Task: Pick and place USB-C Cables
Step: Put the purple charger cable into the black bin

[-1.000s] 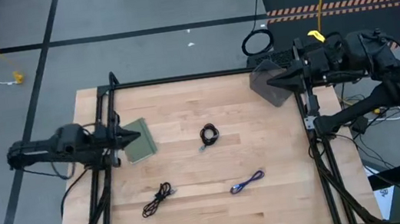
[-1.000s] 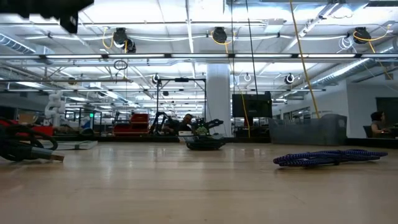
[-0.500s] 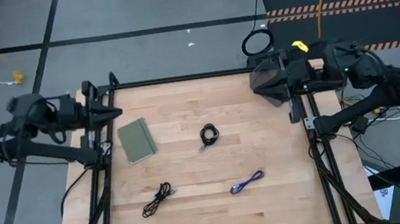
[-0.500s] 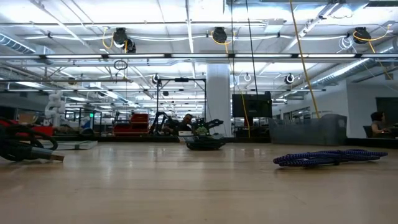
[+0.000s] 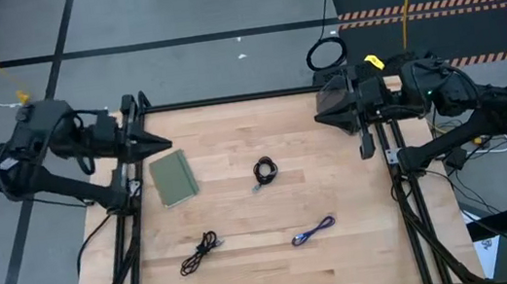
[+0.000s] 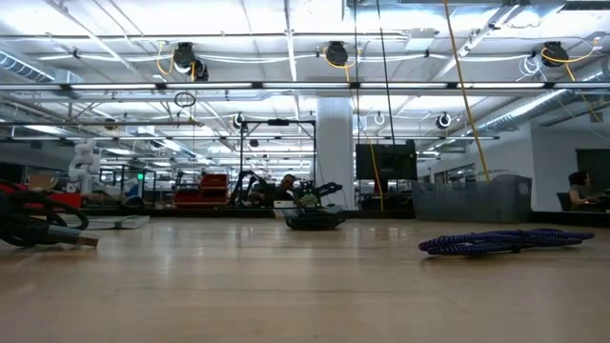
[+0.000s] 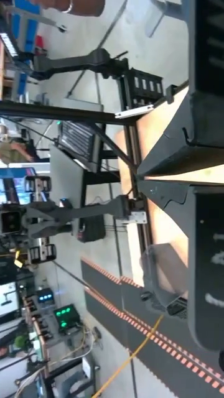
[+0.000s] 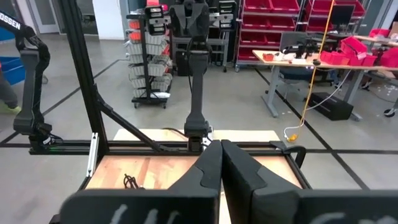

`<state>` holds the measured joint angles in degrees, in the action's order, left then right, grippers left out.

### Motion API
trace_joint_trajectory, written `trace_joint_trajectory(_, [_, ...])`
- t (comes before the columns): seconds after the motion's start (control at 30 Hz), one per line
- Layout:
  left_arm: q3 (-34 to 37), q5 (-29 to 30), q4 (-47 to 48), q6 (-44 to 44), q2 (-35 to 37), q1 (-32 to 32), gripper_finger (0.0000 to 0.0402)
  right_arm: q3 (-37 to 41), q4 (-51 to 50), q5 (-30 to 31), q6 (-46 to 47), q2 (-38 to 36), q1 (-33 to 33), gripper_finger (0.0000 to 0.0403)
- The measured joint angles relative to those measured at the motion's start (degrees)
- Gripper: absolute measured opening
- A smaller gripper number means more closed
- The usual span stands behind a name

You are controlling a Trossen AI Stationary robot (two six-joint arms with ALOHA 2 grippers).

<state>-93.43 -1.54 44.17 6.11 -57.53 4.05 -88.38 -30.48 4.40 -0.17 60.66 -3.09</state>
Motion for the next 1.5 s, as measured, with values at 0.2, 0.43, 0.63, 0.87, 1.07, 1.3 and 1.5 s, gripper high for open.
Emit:
trace_joint_trajectory(0.2, [2.49, 0.02, 0.83, 1.57, -0.27, 0.02, 0.0026, 0.0, -2.17, -0.05, 1.1, 0.02, -0.02, 0.0])
trace_joint_trajectory(0.43, [8.56, 1.1, 0.02, 0.62, -0.14, 0.77, 0.0026, 0.0, -2.6, 0.24, 4.27, 1.38, -2.74, 0.0])
trace_joint_trajectory(0.63, [16.96, 4.82, -5.03, -1.62, -0.26, 2.02, 0.0026, -0.02, -5.53, 3.82, 6.47, 4.14, -7.13, 0.0])
trace_joint_trajectory(0.87, [27.36, 4.87, -14.21, -4.63, -0.25, 2.19, 0.0026, -0.02, -14.87, 6.03, 10.05, 8.17, -9.6, 0.0])
trace_joint_trajectory(1.07, [34.53, 5.01, -22.0, -4.65, -0.23, 2.16, 0.0026, -0.02, -26.94, 4.27, 15.64, 12.05, -10.54, 0.0])
trace_joint_trajectory(1.3, [41.54, 5.01, -31.09, -1.53, -0.23, 2.14, 0.0026, -0.04, -36.41, -0.16, 21.5, 19.16, -11.8, 0.0])
trace_joint_trajectory(1.5, [42.34, 5.09, -32.66, -2.57, -0.17, 2.14, 0.0026, -0.04, -42.23, -0.22, 20.54, 26.41, -14.28, 0.0002])
